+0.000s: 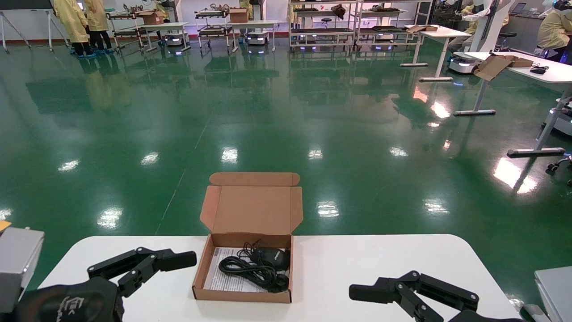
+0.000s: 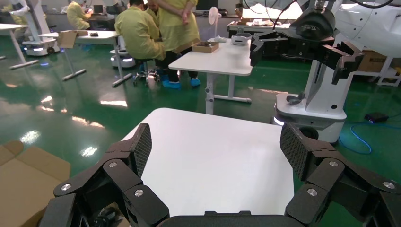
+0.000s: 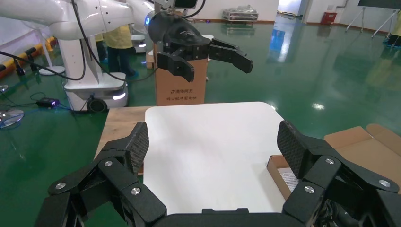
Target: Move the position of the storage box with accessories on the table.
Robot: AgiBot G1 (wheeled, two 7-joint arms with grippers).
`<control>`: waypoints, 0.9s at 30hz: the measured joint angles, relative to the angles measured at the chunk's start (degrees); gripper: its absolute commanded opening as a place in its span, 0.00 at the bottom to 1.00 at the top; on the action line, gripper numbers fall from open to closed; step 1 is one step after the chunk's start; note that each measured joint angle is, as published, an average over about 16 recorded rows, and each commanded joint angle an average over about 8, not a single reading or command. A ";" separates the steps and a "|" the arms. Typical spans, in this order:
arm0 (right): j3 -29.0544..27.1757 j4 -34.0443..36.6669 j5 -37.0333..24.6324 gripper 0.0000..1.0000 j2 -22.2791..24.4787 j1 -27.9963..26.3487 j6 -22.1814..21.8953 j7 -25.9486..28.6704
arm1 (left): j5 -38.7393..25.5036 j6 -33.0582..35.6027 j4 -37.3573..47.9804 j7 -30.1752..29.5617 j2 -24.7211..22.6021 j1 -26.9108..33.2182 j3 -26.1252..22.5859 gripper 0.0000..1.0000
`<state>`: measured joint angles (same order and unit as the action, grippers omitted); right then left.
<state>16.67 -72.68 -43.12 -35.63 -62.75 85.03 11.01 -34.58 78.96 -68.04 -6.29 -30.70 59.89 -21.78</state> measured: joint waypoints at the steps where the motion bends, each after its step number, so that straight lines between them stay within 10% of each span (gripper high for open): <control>1: 0.19 0.31 -0.39 1.00 -0.28 -0.42 -0.18 0.09 | 0.00 0.00 0.00 0.00 0.00 0.00 0.00 1.00; 27: 12.70 36.22 -19.69 1.00 -24.76 -24.46 -6.79 0.97 | 0.00 0.00 0.00 0.00 0.00 0.00 0.00 1.00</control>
<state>29.37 -36.46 -62.81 -60.39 -87.21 78.24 11.98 -34.58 78.96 -68.04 -6.29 -30.70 59.89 -21.78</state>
